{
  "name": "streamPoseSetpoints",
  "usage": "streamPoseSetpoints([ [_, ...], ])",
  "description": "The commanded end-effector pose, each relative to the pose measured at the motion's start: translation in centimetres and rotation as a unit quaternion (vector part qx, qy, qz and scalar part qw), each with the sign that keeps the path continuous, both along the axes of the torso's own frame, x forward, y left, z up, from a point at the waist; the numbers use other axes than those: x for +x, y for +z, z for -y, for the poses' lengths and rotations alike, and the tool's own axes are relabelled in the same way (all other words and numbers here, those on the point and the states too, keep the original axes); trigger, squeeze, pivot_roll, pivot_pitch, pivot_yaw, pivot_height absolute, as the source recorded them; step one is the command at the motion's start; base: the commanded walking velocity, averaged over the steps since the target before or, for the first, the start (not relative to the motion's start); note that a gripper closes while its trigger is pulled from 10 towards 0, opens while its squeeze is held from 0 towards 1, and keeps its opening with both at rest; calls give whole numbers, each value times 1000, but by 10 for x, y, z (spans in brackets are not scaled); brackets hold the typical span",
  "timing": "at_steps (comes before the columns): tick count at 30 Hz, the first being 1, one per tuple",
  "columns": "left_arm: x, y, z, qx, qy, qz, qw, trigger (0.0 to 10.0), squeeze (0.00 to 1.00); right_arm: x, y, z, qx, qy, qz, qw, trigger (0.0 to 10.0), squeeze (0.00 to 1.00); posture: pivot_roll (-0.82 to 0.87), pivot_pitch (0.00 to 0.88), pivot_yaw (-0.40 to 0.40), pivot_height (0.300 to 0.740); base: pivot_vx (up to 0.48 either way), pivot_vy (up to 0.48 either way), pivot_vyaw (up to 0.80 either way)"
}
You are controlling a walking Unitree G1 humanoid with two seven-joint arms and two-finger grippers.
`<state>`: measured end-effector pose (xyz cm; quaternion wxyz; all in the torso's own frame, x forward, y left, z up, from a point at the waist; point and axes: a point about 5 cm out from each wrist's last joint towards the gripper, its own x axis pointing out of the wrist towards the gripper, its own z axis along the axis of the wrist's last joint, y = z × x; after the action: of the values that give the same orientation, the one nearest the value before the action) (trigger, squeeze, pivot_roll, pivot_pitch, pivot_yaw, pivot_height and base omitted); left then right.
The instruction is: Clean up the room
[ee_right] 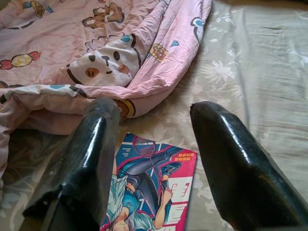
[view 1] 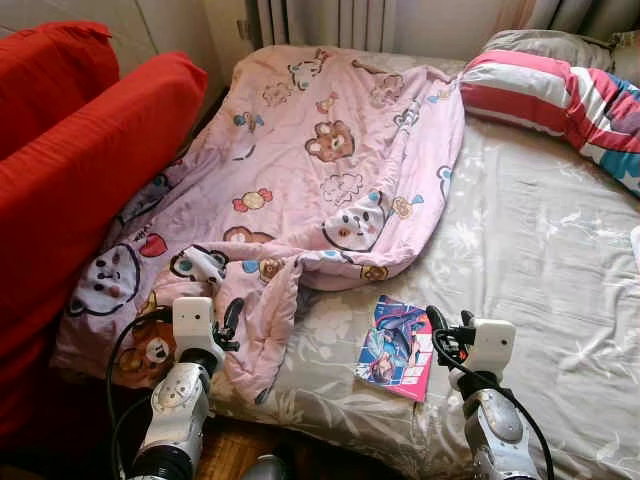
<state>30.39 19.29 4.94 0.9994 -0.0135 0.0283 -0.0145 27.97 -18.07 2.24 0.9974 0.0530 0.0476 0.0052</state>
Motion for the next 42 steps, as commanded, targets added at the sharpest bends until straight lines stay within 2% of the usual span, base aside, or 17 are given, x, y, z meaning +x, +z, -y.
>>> streamPoseSetpoints([
  [1, -5, -6, -3, 0, 4, -14, 1000, 10000, 0, -4, -5, 1, 4, -4, -11, 1000, 10000, 0, 21, 203, 27, 740, 0, 0, 0],
  [22, 0, 0, 4, -3, -11, 1, 1000, 10000, 0, -1, 1, 3, 1, -15, 6, 1000, 10000, 0, 16, 193, 32, 740, 0, 0, 0],
  [42, -2, 0, 2, -4, -5, 4, 1000, 10000, 0, 3, 6, 3, -10, -18, 11, 1000, 10000, 0, 19, 185, 21, 740, 0, 0, 0],
])
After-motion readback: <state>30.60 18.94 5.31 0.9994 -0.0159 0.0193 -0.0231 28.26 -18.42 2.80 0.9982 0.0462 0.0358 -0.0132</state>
